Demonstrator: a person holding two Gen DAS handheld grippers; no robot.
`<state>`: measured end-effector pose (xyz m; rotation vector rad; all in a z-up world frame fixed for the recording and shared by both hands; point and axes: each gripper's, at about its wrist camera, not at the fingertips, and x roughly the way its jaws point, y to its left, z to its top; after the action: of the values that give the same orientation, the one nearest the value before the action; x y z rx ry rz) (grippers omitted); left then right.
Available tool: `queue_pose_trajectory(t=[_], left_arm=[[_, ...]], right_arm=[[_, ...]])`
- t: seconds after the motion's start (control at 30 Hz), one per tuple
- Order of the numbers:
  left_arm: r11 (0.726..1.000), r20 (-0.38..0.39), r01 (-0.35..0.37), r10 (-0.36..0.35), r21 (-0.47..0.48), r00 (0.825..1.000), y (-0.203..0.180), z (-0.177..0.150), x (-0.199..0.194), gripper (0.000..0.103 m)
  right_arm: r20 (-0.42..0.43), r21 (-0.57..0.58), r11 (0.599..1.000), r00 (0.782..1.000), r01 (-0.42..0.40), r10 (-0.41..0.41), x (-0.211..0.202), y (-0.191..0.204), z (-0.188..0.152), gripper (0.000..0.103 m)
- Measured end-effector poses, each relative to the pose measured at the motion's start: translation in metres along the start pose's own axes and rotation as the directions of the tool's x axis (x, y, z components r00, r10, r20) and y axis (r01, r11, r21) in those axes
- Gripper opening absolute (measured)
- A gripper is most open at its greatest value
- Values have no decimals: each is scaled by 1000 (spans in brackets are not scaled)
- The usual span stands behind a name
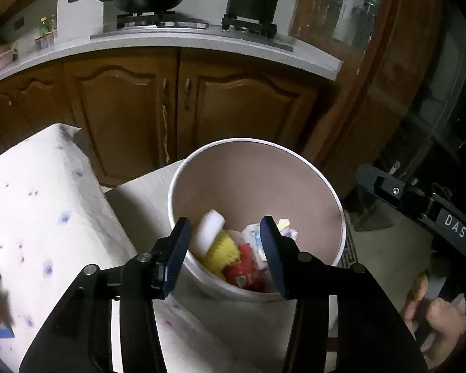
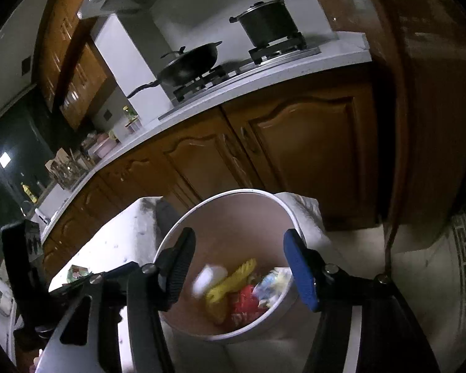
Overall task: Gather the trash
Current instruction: 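Open both tools to drop the foam block and plastic into the bin, then move both open tools back over the remaining trash on the table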
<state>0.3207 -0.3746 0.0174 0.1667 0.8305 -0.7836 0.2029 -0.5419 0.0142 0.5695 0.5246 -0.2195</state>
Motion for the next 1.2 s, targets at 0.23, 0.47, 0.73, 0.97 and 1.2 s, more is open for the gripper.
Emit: queue_pose_trajectory(t=[0.23,0.47,0.73,0.97,1.2], left_arm=[[1000,32,-17,18,-10,999,9,-6,-22,51],[998,64,-52,55,-41,996,25,-18,-53,53],[989,116,-137,142,-49,983,41,-41,-97,58],[982,117,-142,156,-123,981,79,-72,-137,61],[961,117,-184,211,-205,971,129,-98,-177,62]], right_arm=[[6,12,1000,1000,-9,9,-6,5,-1,65],[30,25,999,999,-38,37,-20,14,-8,77],[39,10,997,996,-81,81,-34,43,-25,84],[14,-34,991,991,-129,129,-36,81,-43,86],[-33,-77,982,984,-175,173,-27,121,-61,86]])
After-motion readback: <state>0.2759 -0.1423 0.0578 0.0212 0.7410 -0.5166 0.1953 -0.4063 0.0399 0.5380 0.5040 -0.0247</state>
